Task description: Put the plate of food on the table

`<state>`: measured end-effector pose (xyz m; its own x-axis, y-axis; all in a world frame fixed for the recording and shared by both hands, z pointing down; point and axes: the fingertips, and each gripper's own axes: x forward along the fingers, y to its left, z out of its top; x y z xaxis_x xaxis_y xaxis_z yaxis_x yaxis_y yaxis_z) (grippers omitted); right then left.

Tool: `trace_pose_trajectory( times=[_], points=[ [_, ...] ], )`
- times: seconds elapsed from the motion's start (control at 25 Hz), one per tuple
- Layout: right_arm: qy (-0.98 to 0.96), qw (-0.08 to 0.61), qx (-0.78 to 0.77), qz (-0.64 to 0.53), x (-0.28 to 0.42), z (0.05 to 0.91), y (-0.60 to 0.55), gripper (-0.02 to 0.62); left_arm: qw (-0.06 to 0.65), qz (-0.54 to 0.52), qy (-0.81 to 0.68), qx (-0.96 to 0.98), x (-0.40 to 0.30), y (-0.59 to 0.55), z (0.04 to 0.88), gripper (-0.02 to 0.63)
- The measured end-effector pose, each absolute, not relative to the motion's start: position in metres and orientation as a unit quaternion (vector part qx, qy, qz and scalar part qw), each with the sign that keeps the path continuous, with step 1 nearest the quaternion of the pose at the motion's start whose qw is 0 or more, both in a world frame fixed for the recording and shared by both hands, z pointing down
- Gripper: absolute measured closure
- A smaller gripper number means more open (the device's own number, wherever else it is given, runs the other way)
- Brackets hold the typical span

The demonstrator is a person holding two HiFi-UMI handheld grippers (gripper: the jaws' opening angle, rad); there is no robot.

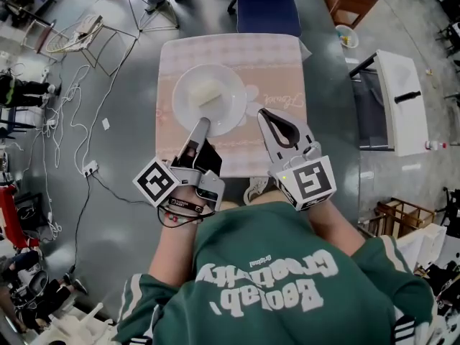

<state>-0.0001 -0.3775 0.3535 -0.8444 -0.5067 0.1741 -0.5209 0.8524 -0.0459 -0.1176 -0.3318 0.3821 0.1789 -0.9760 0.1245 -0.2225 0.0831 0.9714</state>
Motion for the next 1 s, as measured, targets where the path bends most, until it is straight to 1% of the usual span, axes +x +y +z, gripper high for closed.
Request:
trace_pose_trajectory(
  times=[0.48,0.76,1.0],
  points=[
    [-0.961,0.081,0.260,0.054,0.007,0.366,-0.382,0.578,0.525,-0.357,-0.533,0.559,-0.105,-0.335,0.393,0.577],
    [-0.959,0.086,0.265,0.057,0.001,0.371,-0.382,0.578,0.537,-0.348,-0.530,0.556,-0.112,-0.339,0.402,0.577],
    [-0.954,0.089,0.281,0.050,-0.016,0.370,-0.390,0.580,0.546,-0.338,-0.524,0.560,-0.136,-0.350,0.408,0.577]
  ],
)
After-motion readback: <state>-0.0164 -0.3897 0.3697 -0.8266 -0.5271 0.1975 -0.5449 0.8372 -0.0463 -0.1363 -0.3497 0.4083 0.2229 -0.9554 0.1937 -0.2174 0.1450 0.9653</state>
